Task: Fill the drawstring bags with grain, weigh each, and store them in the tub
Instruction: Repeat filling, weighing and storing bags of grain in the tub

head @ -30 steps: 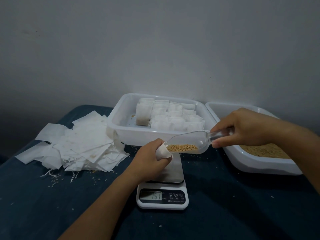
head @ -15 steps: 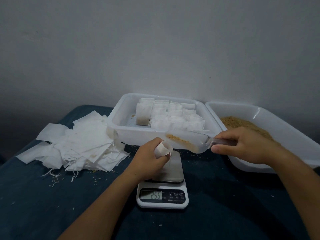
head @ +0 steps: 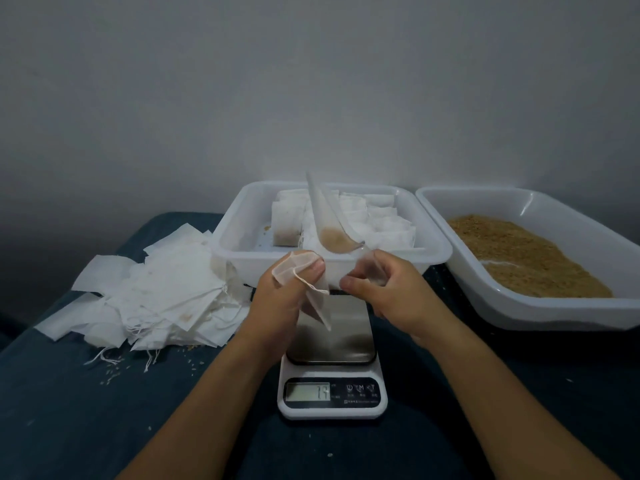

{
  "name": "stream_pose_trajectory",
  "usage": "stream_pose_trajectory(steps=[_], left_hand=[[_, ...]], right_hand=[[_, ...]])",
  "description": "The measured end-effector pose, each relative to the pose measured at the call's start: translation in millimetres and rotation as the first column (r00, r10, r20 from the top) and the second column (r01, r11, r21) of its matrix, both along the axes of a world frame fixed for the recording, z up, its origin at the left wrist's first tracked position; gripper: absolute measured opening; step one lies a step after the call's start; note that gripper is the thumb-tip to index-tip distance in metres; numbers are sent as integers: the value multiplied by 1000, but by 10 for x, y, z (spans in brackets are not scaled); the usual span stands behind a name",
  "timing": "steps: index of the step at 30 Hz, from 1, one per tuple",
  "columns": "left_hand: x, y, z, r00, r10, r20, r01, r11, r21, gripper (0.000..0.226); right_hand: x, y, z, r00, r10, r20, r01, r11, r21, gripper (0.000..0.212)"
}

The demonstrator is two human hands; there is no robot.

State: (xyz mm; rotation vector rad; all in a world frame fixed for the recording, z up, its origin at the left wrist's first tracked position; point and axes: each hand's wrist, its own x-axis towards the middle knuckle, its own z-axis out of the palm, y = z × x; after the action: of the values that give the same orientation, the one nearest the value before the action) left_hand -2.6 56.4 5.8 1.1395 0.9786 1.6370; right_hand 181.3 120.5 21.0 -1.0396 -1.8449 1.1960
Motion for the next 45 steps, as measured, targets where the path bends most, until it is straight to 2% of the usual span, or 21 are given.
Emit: stream_pose_trajectory(steps=[1,4,6,8,15,18,21,24,27,31,34,37,39,42,45], left_hand=[[6,-8,23,997,-39,70,38,999,10,8],[29,-18,47,939,-191,287,195,981,15,28],[52,-35,68,891,-312,330,315,948,46,28],[78,-54,94,876,-367,312,362,929,76,37],[108,-79,79,840,-429,333,430,900,73,38],[112,-79,100,804,-437,403,442,893,86,42],[119,-80,91,790,-360,496,396,917,34,55],[137,-95,91,853,-341,395,380,925,-22,62],[145,-81,68,938,-274,213,287,957,-33,49],[131,-45,26,989,-118,91,128,985,-113,29],[128,-35,-12,997,-69,42,74,990,-120,20],[157,-17,-41,997,-32,73,44,986,-162,12],[157,0,-52,996,0,92,17,983,-180,14],[124,28,-46,991,51,127,-24,978,-205,13],[99,49,-43,985,69,158,-30,971,-237,15]], right_hand=[[-49,-25,-31,999,20,-42,-21,999,-24,21],[-147,-119,-89,994,54,-92,-57,998,-28,25],[-173,-168,-103,990,70,-122,-73,997,-18,24],[-187,-214,-101,985,75,-158,-79,997,-20,25],[-267,-366,-123,941,155,-300,-159,987,11,23],[-257,-377,-141,937,108,-334,-106,994,24,21],[-232,-368,-145,938,27,-345,-14,999,40,26],[-200,-344,-146,908,-22,-419,56,996,70,23],[-145,-302,-154,875,-100,-473,133,990,38,20],[-54,-260,-110,908,-143,-394,168,985,29,17],[-20,-230,-101,928,-119,-353,146,988,49,34],[39,-165,-92,924,-201,-325,219,976,17,22],[130,-93,-95,921,-314,-229,323,946,0,18],[366,61,-77,881,-473,10,471,879,74,20],[602,205,33,868,-476,144,467,879,94,20]])
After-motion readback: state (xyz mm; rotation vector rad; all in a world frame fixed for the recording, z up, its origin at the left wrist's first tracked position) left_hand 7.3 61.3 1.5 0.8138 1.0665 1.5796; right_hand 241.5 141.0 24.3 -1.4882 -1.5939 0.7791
